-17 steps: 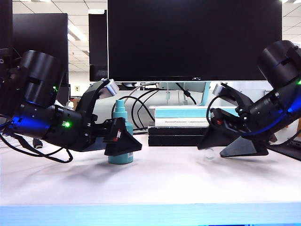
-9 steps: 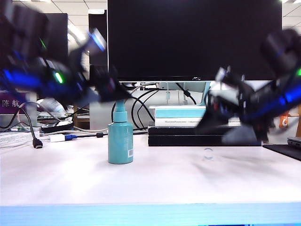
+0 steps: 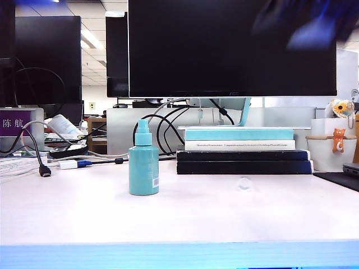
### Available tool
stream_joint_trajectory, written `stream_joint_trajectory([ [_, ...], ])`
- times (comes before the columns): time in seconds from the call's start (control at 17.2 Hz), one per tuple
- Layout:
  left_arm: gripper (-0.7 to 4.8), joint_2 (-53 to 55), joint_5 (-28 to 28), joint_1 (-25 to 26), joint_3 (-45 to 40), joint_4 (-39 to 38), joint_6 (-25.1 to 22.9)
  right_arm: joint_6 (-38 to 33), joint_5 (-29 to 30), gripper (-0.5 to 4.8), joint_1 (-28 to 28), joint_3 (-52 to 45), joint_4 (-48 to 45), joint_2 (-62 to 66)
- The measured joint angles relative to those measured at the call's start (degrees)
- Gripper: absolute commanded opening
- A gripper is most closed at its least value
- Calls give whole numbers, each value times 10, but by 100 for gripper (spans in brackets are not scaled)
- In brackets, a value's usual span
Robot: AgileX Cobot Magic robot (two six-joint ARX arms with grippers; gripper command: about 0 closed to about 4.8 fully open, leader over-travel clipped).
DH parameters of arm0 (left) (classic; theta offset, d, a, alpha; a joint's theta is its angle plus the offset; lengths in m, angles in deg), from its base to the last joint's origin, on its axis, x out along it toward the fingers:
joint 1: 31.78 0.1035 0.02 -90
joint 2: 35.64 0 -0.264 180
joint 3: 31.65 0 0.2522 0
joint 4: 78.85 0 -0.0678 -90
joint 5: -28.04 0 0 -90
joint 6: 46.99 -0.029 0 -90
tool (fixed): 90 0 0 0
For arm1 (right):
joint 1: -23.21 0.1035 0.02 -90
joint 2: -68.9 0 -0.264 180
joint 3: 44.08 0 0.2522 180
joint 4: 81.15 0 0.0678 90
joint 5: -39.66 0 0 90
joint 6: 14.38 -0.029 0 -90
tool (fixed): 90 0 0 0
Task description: Pick up the sprayer with the left hand and remove the lid with the right hand then place it on the table.
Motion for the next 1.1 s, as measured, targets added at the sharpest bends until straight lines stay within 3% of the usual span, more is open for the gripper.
stream_joint_trajectory([
  [0.06, 322, -53, -18, 0, -1, -49, -17, 4, -16, 452, 0, 0, 24, -38],
  [0.12, 270, -107, -45, 0, -1, -97, -26, 9, -33, 212, 0, -1, 61, -83],
  [0.17, 268, -204, -109, 1, -1, -171, -31, 24, -63, 153, 0, -1, 115, -175],
  [0.35, 227, -384, -158, 1, -1, -305, -39, 58, -146, 18, 0, -11, 192, -333],
  [0.46, 209, -455, -187, 1, 2, -368, -37, 60, -169, -6, 0, -33, 198, -406],
  [0.64, 204, -505, -209, 1, -3, -504, 33, 44, -170, -6, 0, -96, 236, -469],
  [0.81, 175, -516, -211, 1, -46, -531, 52, 24, -170, -6, 0, -178, 266, -517],
  [0.93, 170, -516, -210, 1, -82, -515, 96, 4, -170, -6, 0, -238, 245, -543],
  [0.99, 169, -516, -209, 1, -97, -479, 133, -8, -170, -6, 0, -256, 232, -553],
  [1.04, 169, -516, -188, 2, -125, -396, 151, -17, -176, -6, 0, -274, 210, -563],
  [1.1, 169, -516, -169, 1, -150, -339, 111, -18, -182, -6, 0, -280, 200, -566],
])
